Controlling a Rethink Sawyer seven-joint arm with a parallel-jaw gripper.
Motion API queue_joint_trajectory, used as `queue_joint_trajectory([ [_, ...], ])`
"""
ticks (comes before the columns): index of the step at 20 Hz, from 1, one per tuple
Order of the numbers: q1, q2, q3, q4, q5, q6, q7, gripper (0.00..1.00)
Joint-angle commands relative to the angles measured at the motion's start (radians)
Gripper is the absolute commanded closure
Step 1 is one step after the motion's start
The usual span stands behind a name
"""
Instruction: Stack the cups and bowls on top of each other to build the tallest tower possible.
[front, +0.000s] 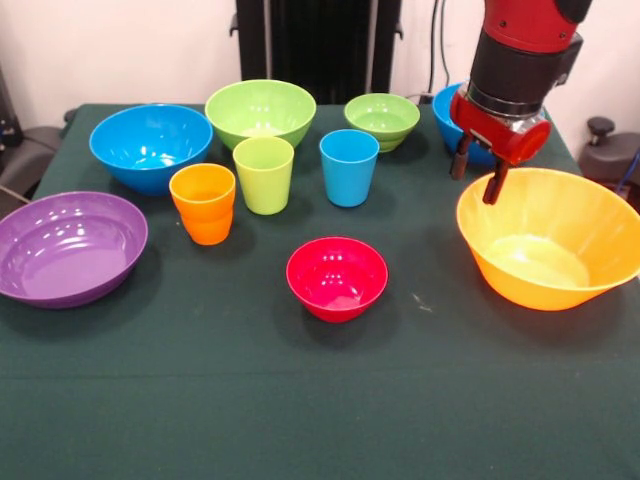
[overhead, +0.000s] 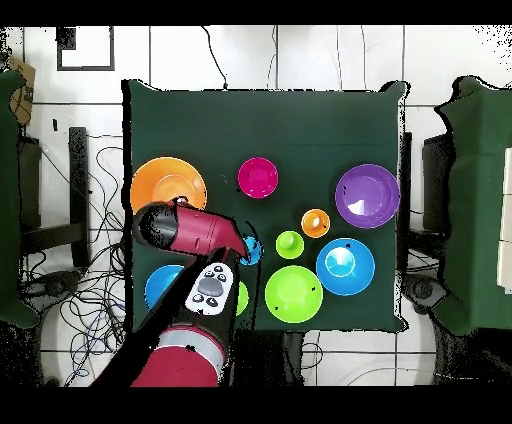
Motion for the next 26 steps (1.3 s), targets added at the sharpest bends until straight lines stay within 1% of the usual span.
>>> queue_joint_trajectory([
  [1, -0.029, 0.064, 0.145, 0.046, -0.028, -0.088, 0.061, 0.00],
  [4, -0.039, 0.098, 0.154, 0.035, -0.035, -0.134, 0.059, 0.00],
  [12, -0.041, 0.111, 0.169, 0.037, -0.037, -0.165, 0.061, 0.00],
  [17, -0.053, 0.111, 0.176, 0.040, -0.044, -0.173, 0.049, 0.00],
  [21, -0.058, 0.099, 0.189, 0.048, -0.041, -0.159, 0.047, 0.00],
  [22, -0.064, 0.091, 0.202, 0.054, -0.041, -0.149, 0.040, 0.00],
  [24, -0.087, 0.066, 0.234, 0.072, -0.058, -0.098, -0.005, 0.00],
  [25, -0.097, 0.054, 0.240, 0.068, -0.085, -0.060, -0.051, 0.00],
  [26, -0.120, 0.047, 0.264, 0.054, -0.147, -0.029, -0.149, 0.00],
])
